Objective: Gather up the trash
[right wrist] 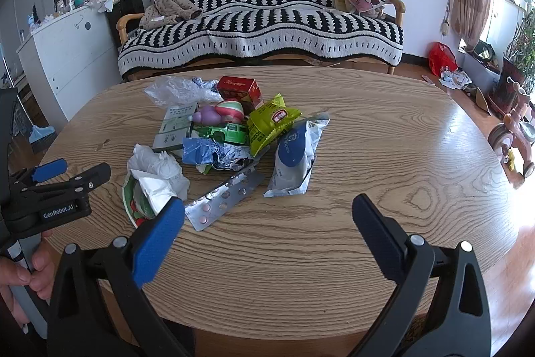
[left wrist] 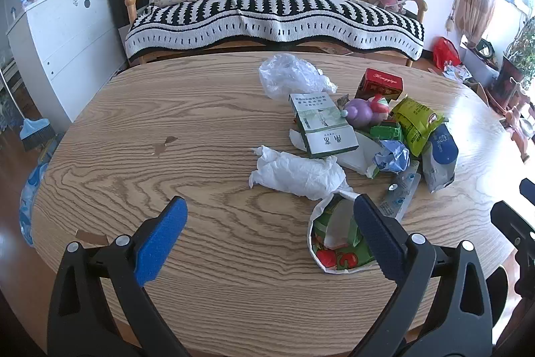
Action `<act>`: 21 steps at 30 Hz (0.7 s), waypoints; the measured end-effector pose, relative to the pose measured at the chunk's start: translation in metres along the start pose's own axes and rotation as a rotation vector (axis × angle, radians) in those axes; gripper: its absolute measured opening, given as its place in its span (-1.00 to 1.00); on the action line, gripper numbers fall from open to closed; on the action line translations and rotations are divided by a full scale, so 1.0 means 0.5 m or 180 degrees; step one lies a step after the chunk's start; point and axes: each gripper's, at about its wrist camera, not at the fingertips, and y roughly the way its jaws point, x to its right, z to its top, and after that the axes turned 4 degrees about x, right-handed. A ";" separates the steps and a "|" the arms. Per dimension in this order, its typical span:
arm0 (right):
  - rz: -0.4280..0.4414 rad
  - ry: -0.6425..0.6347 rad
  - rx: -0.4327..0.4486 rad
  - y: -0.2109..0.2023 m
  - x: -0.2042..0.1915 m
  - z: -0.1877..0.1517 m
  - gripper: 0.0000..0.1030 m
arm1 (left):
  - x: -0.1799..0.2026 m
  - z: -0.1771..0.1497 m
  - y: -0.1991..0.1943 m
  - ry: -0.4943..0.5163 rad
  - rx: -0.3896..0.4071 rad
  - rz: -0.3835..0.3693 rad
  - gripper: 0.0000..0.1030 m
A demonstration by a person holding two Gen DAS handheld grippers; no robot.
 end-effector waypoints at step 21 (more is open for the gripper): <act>0.0002 -0.0001 0.0000 0.002 0.000 -0.001 0.89 | -0.001 -0.002 0.002 -0.0004 -0.0017 -0.0001 0.88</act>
